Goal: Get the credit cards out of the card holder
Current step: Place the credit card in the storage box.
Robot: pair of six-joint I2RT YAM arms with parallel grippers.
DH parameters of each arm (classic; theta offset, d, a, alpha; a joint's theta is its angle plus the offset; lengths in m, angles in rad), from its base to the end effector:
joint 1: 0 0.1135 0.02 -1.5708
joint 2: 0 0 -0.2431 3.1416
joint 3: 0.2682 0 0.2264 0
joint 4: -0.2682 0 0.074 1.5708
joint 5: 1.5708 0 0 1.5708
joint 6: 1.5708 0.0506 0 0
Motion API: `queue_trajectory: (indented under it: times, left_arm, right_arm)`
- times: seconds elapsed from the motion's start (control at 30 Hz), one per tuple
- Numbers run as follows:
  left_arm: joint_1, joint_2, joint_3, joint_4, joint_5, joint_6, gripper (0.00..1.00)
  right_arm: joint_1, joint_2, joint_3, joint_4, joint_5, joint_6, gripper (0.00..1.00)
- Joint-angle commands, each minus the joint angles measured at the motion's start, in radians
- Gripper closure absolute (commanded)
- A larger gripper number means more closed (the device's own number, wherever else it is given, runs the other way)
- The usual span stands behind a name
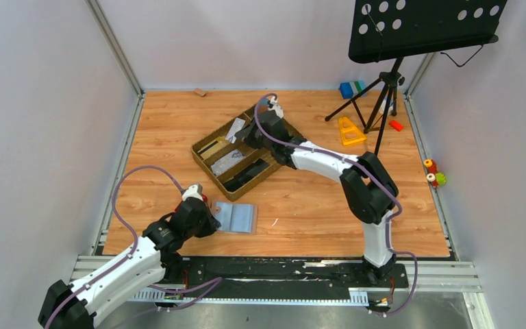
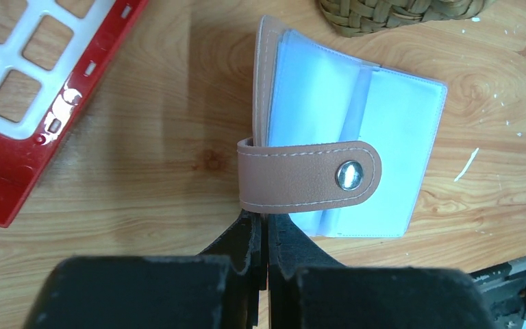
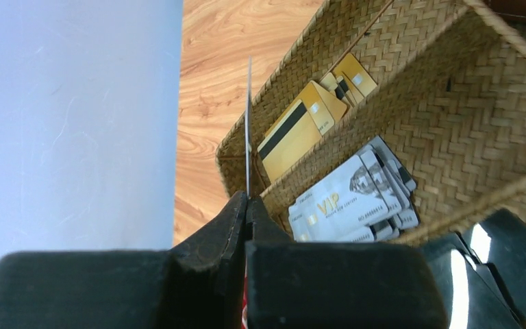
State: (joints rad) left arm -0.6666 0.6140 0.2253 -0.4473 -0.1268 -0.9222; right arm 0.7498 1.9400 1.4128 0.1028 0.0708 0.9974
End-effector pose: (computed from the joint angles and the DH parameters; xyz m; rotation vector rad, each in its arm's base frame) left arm 0.1056 -0.0749 0.1342 -0.3762 2.4526 -0.5708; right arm 0.3244 0.2972 0.2310 0.3148 2.1309 1.0167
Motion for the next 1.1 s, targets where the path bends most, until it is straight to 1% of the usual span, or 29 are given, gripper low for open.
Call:
queue_trajectory:
  times: [0.0,0.1,0.2,0.3,0.57,0.7,0.83,1.07]
  left_arm:
    - [0.002,0.002,-0.033,-0.050,-0.069,-0.007,1.00]
    - [0.002,0.021,-0.039,-0.010,-0.057,0.003,1.00]
    - [0.002,0.038,-0.033,0.023,-0.043,0.026,1.00]
    - [0.003,0.037,-0.024,0.028,-0.033,0.049,1.00]
    - [0.003,0.000,-0.038,0.002,-0.044,0.048,1.00]
    - [0.003,-0.024,-0.048,-0.005,-0.030,0.060,1.00]
    - [0.003,-0.047,-0.045,-0.017,-0.015,0.078,1.00]
    - [0.004,-0.060,-0.046,-0.017,0.003,0.097,1.00]
  right_arm:
    - [0.012,0.098,0.126,0.023,0.002,0.019,1.00]
    - [0.014,0.158,0.193,0.022,-0.008,0.012,1.00]
    - [0.016,0.196,0.219,0.027,-0.011,0.020,1.00]
    - [0.026,0.183,0.191,0.047,0.017,0.018,1.00]
    - [0.088,0.100,0.050,0.062,0.112,0.044,1.00]
    - [0.115,0.091,-0.004,0.083,0.117,0.115,1.00]
    - [0.140,0.105,-0.017,0.098,0.110,0.141,1.00]
    - [0.175,0.091,-0.026,0.113,0.155,0.136,1.00]
